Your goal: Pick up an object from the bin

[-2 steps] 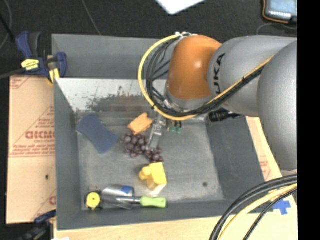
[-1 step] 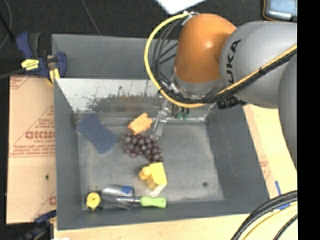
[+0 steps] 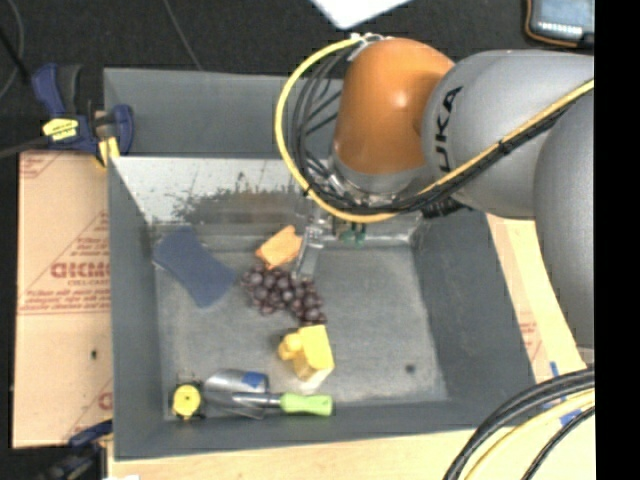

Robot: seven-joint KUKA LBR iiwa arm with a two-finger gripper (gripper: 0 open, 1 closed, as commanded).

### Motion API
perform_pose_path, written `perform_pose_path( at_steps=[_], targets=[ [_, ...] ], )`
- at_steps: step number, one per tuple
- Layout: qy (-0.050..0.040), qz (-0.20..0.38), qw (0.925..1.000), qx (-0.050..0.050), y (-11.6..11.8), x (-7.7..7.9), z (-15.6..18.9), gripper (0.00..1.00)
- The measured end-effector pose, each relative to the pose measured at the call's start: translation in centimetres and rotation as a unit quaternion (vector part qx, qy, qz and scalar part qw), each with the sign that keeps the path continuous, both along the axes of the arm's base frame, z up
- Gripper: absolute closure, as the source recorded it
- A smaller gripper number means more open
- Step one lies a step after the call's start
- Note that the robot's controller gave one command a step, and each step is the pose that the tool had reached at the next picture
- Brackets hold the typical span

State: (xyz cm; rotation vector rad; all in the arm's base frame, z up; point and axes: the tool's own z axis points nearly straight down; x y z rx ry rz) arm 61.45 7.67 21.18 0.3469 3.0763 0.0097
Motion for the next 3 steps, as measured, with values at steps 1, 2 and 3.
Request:
perform_pose_path(
  at_steps=[1, 2, 3],
  targets=[
    [0.0056, -0.047, 0.9989, 0.002, 2.1, -1.6, -5.6, 0.0],
    [0.0053, -0.11, 0.994, 0.005, 2.1, -2.4, -8.4, 0.0],
    [0.0037, -0.024, 0.9997, 0.001, 0.9, -2.6, -10.0, 0.0]
  ],
)
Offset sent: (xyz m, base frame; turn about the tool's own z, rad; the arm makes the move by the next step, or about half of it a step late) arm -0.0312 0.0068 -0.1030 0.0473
